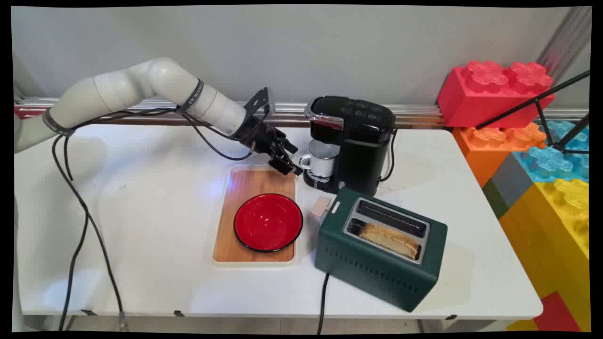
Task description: Press the toaster switch
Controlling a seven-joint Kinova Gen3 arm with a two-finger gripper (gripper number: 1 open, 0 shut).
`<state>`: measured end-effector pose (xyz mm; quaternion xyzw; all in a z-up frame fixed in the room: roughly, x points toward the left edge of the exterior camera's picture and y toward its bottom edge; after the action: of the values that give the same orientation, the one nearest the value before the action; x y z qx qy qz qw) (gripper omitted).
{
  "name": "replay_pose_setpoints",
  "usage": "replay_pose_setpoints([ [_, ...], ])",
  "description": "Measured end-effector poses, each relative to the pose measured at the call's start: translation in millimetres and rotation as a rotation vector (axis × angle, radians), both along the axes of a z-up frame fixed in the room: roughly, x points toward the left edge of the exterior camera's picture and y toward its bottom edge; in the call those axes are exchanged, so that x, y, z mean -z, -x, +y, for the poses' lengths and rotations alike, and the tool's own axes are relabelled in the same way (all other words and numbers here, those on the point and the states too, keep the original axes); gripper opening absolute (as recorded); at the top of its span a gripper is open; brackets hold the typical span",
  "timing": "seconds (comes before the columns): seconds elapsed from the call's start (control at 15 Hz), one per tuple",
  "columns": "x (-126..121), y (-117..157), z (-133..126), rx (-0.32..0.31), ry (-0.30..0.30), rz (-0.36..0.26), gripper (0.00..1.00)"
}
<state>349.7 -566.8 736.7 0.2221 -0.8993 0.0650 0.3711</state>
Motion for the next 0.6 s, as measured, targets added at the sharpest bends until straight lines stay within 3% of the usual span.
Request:
replay_pose_setpoints([
  [0.6,-32,-9,33,-0.006,-0.04,-0.017,1.0],
])
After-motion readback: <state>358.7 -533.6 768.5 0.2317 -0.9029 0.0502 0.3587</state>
